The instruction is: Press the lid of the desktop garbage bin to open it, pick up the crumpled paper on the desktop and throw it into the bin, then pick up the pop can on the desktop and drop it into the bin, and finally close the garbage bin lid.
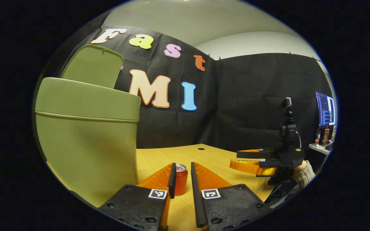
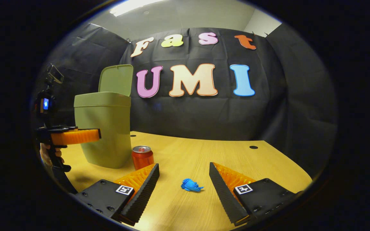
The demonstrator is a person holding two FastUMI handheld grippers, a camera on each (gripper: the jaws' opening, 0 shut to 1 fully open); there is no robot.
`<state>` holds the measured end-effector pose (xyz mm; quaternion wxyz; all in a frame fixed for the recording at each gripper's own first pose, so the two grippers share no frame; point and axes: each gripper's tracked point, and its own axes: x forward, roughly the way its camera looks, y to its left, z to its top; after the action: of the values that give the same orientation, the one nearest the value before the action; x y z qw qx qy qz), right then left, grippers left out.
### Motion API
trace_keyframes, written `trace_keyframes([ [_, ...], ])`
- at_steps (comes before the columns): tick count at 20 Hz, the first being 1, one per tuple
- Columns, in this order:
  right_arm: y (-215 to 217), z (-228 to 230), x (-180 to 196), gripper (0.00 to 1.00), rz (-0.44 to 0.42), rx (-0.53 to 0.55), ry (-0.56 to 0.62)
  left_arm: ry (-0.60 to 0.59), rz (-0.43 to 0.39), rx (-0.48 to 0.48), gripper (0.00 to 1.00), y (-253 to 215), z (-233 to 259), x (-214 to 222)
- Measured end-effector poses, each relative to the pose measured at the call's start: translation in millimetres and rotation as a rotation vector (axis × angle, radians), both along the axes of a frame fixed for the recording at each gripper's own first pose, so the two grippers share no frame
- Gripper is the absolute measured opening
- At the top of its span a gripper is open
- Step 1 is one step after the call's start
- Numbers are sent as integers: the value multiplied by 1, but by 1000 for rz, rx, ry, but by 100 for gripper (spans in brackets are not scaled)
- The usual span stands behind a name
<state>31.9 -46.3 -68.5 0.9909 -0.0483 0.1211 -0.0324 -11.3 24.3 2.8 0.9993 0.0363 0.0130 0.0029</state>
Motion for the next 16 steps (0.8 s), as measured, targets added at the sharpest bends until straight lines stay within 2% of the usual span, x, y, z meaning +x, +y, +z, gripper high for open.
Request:
trace_keyframes([
  [1, -3, -3, 3, 100, 5, 1, 23, -11, -3, 12, 37, 0, 4, -3],
  [2, -4, -5, 9, 98, 19, 3, 42, -23, -9, 21, 46, -2, 9, -4],
  [3, -4, -9, 15, 98, 30, 4, 69, -27, -16, 29, 62, -4, 10, -4],
  [6, -6, -31, 31, 98, 54, 1, 181, -24, -40, 50, 97, -11, 11, -9],
  [8, -8, -49, 38, 98, 58, -11, 263, -28, -57, 48, 94, -16, 13, -7],
  [13, -11, -89, 54, 100, 71, -67, 435, -25, -57, 46, 96, -14, 11, -7],
  [16, -11, -108, 57, 98, 72, -63, 517, -8, -55, 31, 94, -13, 7, -6],
])
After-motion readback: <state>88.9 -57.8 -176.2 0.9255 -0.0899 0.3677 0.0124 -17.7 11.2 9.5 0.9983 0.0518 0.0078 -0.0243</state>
